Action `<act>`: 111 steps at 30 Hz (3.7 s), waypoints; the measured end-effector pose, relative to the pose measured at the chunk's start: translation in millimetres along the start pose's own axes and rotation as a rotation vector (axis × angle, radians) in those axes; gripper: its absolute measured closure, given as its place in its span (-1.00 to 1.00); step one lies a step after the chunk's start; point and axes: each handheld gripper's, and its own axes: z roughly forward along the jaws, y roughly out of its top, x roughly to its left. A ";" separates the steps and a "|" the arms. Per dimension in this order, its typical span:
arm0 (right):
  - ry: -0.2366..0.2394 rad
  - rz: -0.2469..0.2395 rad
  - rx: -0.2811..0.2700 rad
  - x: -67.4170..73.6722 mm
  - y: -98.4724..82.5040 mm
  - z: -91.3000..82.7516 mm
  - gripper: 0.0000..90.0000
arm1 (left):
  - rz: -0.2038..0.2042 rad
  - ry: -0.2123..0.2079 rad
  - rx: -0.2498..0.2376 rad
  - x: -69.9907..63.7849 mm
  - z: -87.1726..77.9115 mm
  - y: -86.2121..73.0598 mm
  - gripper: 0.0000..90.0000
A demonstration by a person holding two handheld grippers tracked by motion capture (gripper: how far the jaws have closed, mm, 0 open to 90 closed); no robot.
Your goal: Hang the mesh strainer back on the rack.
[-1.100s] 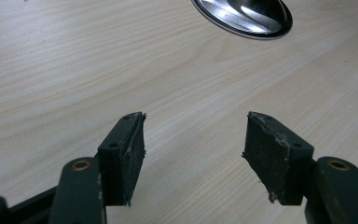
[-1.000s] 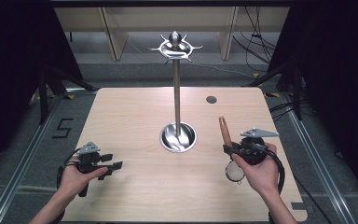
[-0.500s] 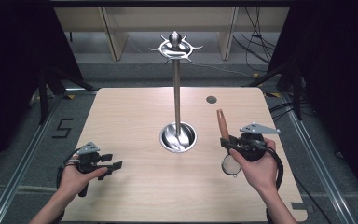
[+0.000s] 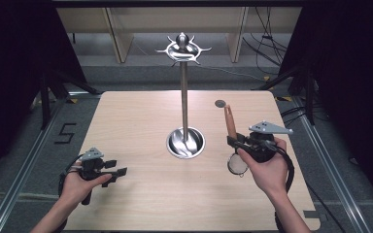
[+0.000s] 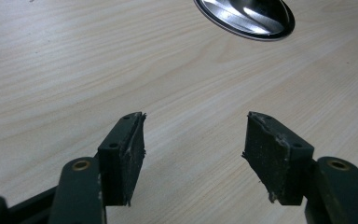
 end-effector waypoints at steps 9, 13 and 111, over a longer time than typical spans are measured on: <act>0.011 -0.043 -0.034 4.2 13.8 0.8 0.54 | -0.005 -0.001 0.008 0.2 -0.8 0.2 -0.18; 0.009 -0.038 -0.036 5.5 17.3 0.2 0.54 | 0.003 -0.001 0.016 0.4 -1.0 0.2 -0.18; 0.057 -0.157 -0.230 34.2 94.5 -9.1 0.54 | -0.004 0.002 -0.005 0.4 -4.1 -0.3 -0.18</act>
